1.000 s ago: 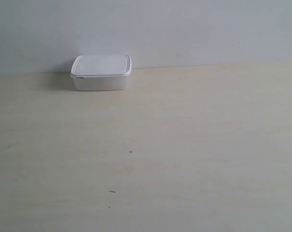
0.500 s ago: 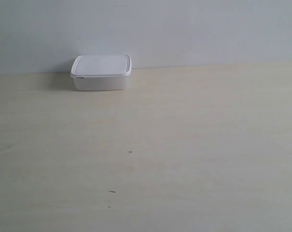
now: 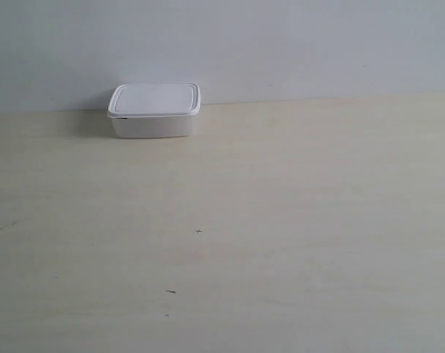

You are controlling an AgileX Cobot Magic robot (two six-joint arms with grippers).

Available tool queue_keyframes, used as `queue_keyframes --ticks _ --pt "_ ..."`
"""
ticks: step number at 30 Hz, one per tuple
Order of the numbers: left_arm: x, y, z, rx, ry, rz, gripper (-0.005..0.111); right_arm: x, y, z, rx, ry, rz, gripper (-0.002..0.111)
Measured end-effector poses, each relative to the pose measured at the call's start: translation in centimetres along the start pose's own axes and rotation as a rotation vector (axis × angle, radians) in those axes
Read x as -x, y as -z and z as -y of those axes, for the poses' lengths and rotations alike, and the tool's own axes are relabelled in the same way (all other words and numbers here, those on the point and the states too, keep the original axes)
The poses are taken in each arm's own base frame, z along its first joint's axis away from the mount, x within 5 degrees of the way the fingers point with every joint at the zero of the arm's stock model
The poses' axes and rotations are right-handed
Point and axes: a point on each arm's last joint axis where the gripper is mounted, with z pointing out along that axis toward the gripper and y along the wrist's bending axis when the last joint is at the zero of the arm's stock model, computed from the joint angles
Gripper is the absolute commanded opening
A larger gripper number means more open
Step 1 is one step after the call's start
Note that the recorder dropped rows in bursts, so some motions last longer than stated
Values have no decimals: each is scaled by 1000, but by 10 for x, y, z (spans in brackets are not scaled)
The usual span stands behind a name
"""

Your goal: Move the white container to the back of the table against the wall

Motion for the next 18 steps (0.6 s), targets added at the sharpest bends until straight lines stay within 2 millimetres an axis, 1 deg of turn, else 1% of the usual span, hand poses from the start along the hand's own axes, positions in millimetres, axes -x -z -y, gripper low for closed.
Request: queue_keyframes --ticks 18 --pt "0 0 0 0 0 0 0 0 0 0 0 -8 0 0"
